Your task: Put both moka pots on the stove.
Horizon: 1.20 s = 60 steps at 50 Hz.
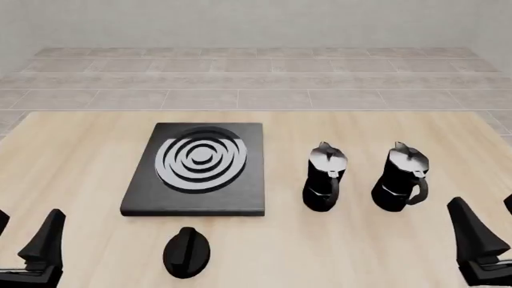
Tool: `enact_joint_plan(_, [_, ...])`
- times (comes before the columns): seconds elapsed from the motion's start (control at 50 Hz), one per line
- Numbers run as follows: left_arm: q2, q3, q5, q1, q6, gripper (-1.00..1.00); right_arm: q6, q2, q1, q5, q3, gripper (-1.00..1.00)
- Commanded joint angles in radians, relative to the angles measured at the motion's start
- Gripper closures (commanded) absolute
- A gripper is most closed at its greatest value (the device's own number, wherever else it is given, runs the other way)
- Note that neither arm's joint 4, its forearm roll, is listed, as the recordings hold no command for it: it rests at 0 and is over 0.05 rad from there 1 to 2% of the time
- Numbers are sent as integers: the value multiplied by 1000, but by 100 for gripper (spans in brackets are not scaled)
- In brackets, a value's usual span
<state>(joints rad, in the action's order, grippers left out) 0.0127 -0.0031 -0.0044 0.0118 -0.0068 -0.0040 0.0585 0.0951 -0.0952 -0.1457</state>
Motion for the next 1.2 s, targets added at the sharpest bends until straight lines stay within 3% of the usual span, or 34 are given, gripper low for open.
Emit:
enact_joint_plan(0.02, [-6,1,2,6,-3,-100,6,96,62,-58,-115,-100])
enact_joint_plan(0.5, [-6,1,1,19,-12,-100,37,350,199,-145,-353,-100])
enact_joint_plan(1.1, [-2,-1,-2,31,-17,-100,82,705,259,-329,-608,-100])
enact_joint_plan(1.2, [-6,-2,1,32,-17,-100,115,751,262,-337,-626,-100])
